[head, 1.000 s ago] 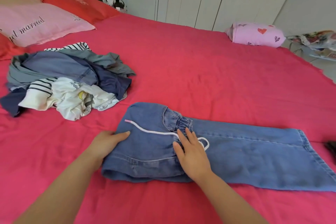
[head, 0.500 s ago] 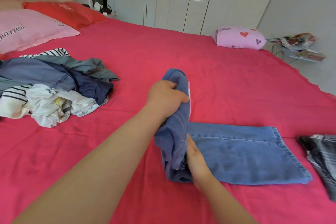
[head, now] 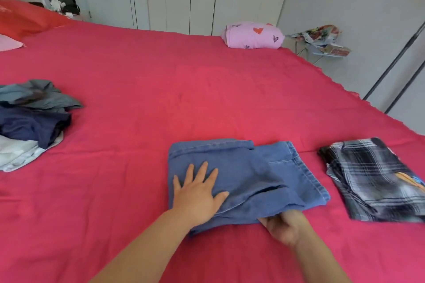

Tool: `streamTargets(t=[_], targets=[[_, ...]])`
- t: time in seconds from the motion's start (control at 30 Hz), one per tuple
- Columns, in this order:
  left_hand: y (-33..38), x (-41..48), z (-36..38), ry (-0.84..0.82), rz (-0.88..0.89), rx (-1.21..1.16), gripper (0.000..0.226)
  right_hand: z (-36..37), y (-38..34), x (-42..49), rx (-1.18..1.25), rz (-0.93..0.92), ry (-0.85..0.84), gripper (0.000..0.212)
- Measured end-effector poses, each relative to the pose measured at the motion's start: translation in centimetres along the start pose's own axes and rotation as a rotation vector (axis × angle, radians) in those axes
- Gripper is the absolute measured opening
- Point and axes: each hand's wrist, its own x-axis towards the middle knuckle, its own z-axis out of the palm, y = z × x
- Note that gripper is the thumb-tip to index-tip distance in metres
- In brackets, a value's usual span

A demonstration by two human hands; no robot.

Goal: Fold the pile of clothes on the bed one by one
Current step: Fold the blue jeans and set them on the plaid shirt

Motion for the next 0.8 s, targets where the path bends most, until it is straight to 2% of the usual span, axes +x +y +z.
streamTargets(t=[0.03, 0.07, 0.13, 0.2, 0.23, 0.33, 0.4, 0.43, 0.5, 0.53, 0.63, 0.73, 0.8], targets=[[-0.4, -0.1, 0.8, 0.004, -0.003, 0.011, 0.067, -0.6, -0.4, -0.1, 0.040, -0.028, -0.025, 0.009], [-0.6, -0.2, 1.2, 0.021, 0.001, 0.019, 0.067, -1.7, -0.9, 0.1, 0.099, -0.045, -0.112, 0.028], [-0.5, -0.2, 1.5, 0.056, 0.017, 0.064, 0.067, -2.2, -1.9, 0.0, 0.209, -0.032, -0.227, 0.044], [-0.4, -0.1, 1.8, 0.073, 0.015, 0.100, 0.068, -2.2, -2.5, -0.6, 0.128, 0.008, -0.260, 0.062], [-0.4, 0.1, 2.1, 0.058, 0.006, 0.115, 0.068, -1.9, -2.9, -0.8, 0.008, 0.020, -0.197, 0.062], [0.0, 0.8, 2.1, -0.046, -0.005, 0.160, 0.070, -0.8, -3.7, -1.5, -0.225, 0.019, -0.087, 0.035], [0.1, 1.6, 1.0, -0.042, 0.008, 0.125, 0.071, -0.6, -4.3, -1.3, -0.456, -0.017, -0.020, 0.026], [-0.1, 1.9, 0.2, 0.015, 0.012, 0.085, 0.070, -0.5, -4.6, -1.0, -0.630, -0.057, 0.061, 0.031], [-1.4, 2.9, -1.1, 0.193, 0.018, -0.004, 0.062, -0.3, -5.5, -0.6, -1.022, -0.150, 0.190, 0.055], [-2.3, 3.4, -1.5, 0.266, 0.026, -0.037, 0.058, 0.1, -5.8, -0.7, -1.196, -0.190, 0.205, 0.060], [-4.3, 4.9, -1.8, 0.383, 0.072, -0.125, 0.049, 1.8, -6.5, 0.3, -1.590, -0.377, 0.233, 0.054], [-6.2, 6.1, -1.8, 0.539, 0.009, -0.318, 0.043, 4.8, -6.7, 2.0, -1.676, -0.595, 0.186, 0.042], [-7.9, 6.8, -1.7, 0.560, -0.054, -0.434, 0.042, 7.5, -5.7, 2.9, -1.716, -0.750, 0.060, 0.033]])
